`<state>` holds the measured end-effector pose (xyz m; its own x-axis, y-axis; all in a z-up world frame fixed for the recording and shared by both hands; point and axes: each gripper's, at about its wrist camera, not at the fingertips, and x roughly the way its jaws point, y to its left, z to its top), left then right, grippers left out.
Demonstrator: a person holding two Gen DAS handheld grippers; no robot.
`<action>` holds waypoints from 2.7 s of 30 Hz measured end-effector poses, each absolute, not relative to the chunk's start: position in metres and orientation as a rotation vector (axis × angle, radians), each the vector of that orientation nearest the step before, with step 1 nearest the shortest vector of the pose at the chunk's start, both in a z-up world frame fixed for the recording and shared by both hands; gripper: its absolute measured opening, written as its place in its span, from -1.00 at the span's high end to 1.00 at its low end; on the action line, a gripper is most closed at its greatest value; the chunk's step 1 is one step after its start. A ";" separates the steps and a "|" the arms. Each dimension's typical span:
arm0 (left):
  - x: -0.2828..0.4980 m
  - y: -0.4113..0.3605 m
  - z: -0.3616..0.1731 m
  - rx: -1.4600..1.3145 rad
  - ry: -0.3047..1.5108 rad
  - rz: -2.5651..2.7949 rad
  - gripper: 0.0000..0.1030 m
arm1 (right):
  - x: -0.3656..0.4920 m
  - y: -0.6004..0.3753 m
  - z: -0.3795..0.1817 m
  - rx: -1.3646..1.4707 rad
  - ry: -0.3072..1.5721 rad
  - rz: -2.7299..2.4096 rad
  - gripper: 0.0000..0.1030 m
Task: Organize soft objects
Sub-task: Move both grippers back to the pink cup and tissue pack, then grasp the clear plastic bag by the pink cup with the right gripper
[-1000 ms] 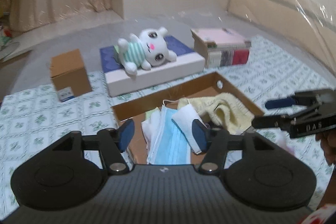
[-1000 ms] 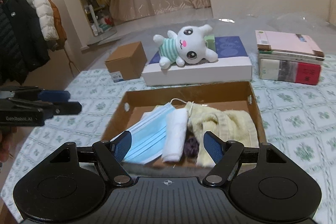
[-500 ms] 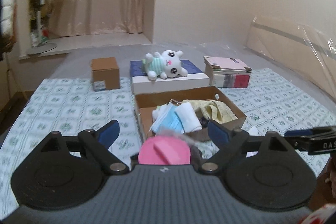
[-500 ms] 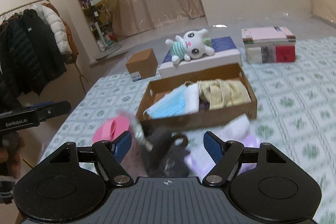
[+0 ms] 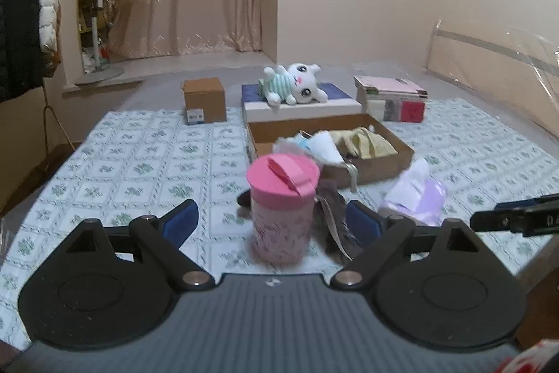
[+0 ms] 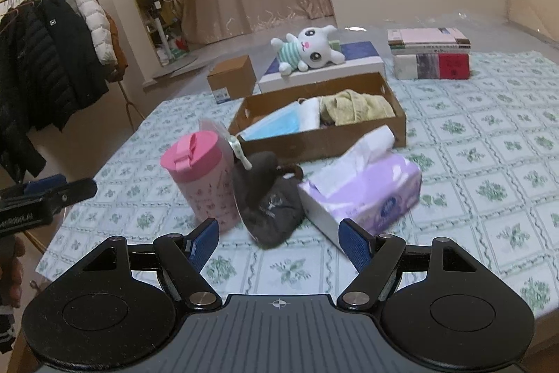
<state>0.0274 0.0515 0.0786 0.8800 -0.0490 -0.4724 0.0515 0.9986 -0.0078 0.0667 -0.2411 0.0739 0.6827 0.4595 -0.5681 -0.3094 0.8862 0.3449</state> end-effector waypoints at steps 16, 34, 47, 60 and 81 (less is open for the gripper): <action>0.028 0.050 0.065 -0.009 0.547 -0.064 -0.74 | 0.062 -0.250 0.069 0.226 0.708 0.417 -0.46; 0.040 0.091 0.038 -0.033 0.559 -0.076 -0.71 | 0.092 -0.215 0.060 0.123 0.769 0.441 -0.46; 0.091 0.145 0.035 0.120 0.564 -0.181 -0.69 | 0.177 -0.181 0.092 -0.094 0.693 0.655 -0.45; 0.172 0.167 0.045 0.198 0.586 -0.329 -0.64 | 0.273 -0.122 0.102 -0.171 0.723 0.877 0.06; 0.244 0.170 0.018 0.232 0.684 -0.427 -0.59 | 0.330 -0.085 0.039 -0.160 0.877 0.957 0.58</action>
